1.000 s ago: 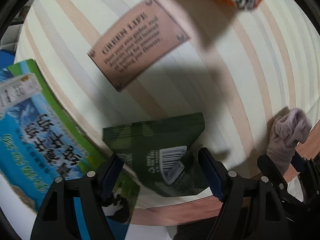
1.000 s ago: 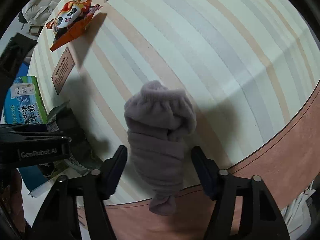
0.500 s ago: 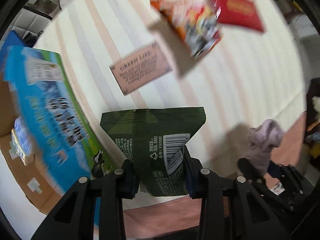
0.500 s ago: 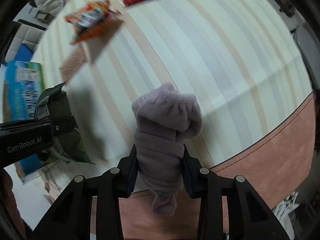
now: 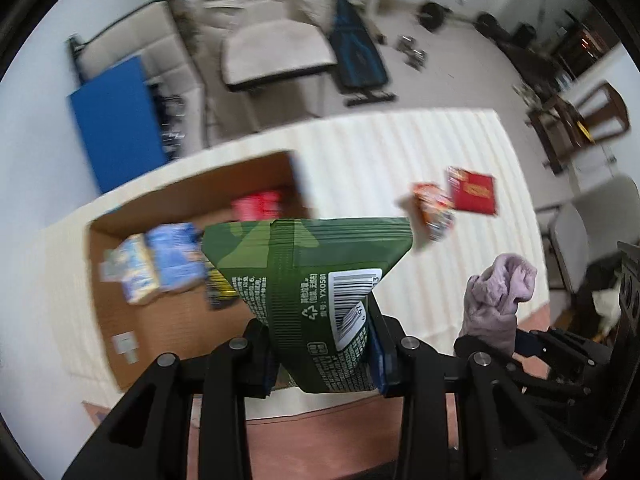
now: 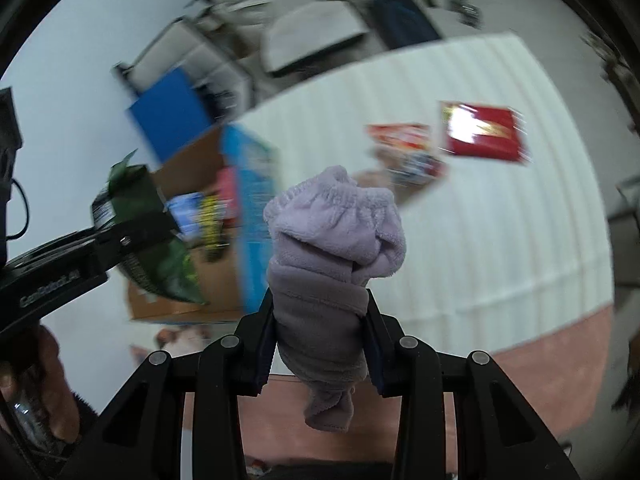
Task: Organize soft objects
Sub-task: 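Carry the green pouch and sock into the box and open both tools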
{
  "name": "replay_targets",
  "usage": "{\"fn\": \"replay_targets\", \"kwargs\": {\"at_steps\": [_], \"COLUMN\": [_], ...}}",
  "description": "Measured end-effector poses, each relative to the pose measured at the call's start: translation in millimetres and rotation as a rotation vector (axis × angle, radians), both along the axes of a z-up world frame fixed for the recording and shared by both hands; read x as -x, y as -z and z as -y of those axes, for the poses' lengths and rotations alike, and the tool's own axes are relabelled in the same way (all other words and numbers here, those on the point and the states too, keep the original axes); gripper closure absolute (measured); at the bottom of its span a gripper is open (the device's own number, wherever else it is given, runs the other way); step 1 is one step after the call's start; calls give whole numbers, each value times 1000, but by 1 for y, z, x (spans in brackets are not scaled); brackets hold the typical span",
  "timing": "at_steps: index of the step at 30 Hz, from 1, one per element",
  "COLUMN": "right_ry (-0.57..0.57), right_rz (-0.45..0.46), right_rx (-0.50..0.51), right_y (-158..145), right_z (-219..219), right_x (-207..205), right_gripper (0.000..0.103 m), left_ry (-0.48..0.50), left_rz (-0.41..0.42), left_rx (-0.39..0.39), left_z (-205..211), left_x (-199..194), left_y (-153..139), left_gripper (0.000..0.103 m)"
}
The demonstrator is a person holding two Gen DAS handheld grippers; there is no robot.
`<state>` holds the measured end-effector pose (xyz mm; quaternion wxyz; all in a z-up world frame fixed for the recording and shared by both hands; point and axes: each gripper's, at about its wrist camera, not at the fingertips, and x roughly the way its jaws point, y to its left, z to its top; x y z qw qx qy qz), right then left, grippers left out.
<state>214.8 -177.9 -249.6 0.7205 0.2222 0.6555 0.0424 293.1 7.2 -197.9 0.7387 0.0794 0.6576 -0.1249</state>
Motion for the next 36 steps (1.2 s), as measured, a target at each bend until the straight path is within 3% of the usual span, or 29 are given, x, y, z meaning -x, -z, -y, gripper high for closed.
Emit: {"fn": "replay_targets", "kwargs": {"at_steps": [3, 9, 17, 21, 26, 33, 36], "right_ry": [-83, -199, -292, -317, -329, -354, -369], "right_rz": [18, -14, -118, -165, -194, -218, -227], "right_rx": [-39, -96, -87, -80, -67, -19, -17], "right_y": [-11, 4, 72, 105, 134, 153, 154], "right_z": [-47, -147, -244, -269, -281, -285, -287], "right_x": [-17, -46, -69, -72, -76, -75, -73], "right_gripper": [63, 63, 63, 63, 62, 61, 56], "left_ry": [-76, -182, -264, -265, -271, -256, -276], "left_rz": [13, -37, -271, -356, -436, -477, -484], "left_rx": [-34, -88, -150, -189, -182, -190, -179], "left_z": [-49, -118, -193, -209, -216, -215, -214], "left_x": [-10, -26, -47, -50, -47, -42, -43], "left_y": [-4, 31, 124, 163, 190, 206, 203], "left_gripper": [71, 71, 71, 71, 71, 70, 66]}}
